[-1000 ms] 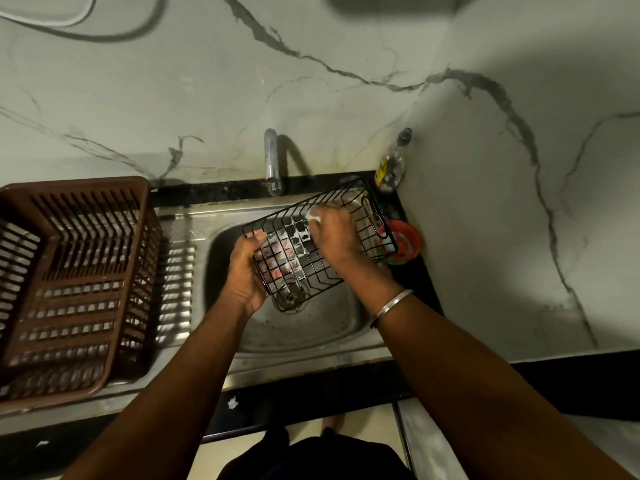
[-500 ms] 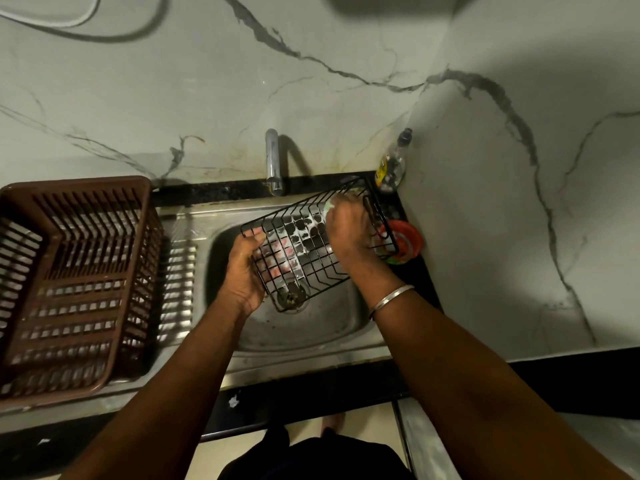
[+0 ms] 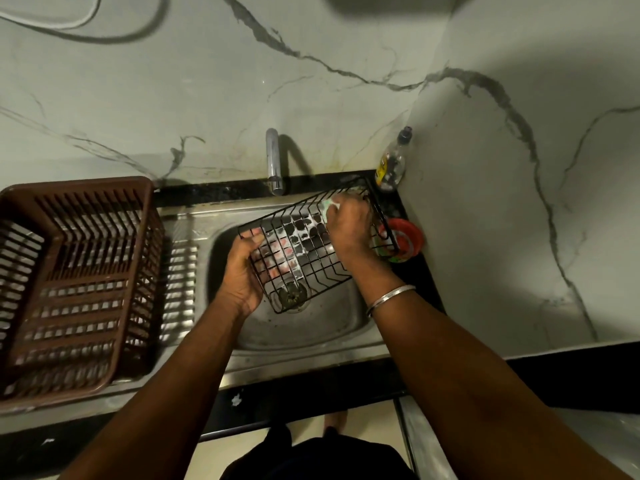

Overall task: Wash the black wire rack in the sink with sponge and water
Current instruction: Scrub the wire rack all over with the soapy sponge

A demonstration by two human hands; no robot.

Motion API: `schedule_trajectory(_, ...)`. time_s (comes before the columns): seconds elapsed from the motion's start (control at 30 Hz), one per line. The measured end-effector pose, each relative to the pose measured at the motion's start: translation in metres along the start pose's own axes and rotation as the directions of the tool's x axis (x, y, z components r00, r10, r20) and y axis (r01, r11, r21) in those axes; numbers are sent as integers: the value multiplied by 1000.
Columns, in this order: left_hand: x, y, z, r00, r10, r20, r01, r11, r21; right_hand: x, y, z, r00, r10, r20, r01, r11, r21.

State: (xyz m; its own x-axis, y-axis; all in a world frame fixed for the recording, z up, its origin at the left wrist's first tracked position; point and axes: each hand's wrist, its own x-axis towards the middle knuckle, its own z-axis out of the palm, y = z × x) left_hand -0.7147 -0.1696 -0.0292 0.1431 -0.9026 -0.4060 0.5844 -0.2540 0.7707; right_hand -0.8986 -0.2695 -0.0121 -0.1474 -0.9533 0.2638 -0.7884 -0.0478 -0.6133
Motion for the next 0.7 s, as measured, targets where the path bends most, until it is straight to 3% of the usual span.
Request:
schedule_trajectory(0.13, 3, -2, 2, 1000, 10, -28, -9, 1000, 18, -20, -14, 11, 948, -231, 219, 230, 973, 30)
schedule_trajectory(0.23, 5, -1, 4, 1000, 19, -7, -19, 999, 32, -17, -10, 8, 978, -147, 146, 141, 989, 46)
schedule_trajectory(0.37, 5, -2, 1, 1000, 17, -3, -17, 1000, 26, -26, -16, 8, 910, -302, 284, 312, 950, 10)
schedule_trajectory(0.47, 7, -2, 1, 1000, 17, -9, -17, 1000, 16, -20, -10, 4, 965, -183, 185, 184, 983, 14)
schedule_trajectory(0.6, 7, -3, 1, 1000, 15, -6, -15, 1000, 20, -29, -15, 3, 882, -299, 364, 312, 950, 24)
schedule_trajectory(0.7, 8, -2, 2, 1000, 22, -6, -22, 1000, 4, -19, -7, -3, 960, -144, 240, 146, 989, 8)
